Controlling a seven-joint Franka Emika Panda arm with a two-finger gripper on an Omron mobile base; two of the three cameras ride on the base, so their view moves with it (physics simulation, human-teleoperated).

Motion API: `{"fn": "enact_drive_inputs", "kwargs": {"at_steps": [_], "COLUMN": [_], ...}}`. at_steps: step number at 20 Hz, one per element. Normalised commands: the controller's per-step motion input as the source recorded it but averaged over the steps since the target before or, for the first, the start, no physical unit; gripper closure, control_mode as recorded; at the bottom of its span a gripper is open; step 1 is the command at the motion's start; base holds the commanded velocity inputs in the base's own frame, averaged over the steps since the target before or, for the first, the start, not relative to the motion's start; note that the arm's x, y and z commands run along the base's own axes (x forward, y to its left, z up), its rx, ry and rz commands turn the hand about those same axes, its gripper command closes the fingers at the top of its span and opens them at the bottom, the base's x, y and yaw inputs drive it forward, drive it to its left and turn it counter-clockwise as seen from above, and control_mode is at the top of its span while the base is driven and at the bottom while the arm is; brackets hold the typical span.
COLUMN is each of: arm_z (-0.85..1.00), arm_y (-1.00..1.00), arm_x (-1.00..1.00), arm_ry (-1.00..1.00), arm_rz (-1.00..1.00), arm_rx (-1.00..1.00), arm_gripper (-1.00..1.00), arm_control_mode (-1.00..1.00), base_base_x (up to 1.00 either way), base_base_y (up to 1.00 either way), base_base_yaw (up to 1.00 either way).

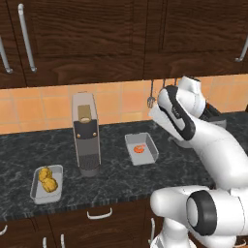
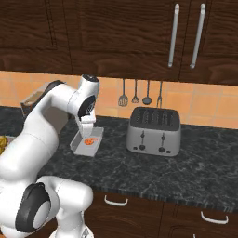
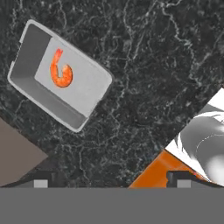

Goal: Take the meat container that has the shrimp and place it on the second highest rack of the freezer. Then take the vegetable container that has the squashs and place it on the highest rack of the freezer.

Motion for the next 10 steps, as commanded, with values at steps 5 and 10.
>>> {"fn": "enact_drive_inputs", "kwargs": {"at_steps": [5,10], "arm_z": [-0.23,-0.33], "arm_y": [0.0,0.1], "arm_x": [-0.05,0.02], "arm_ry": [0.04,0.0], "arm_rz": [-0.09,0.0], "arm_rx": [0.05,0.0], "arm_gripper": [-1.0,-1.0], "arm_control_mode": [-1.0,-1.0], "base_base_x": [0.0,0.0], "base_base_y": [0.0,0.0], "base_base_yaw": [0.0,0.0]}}
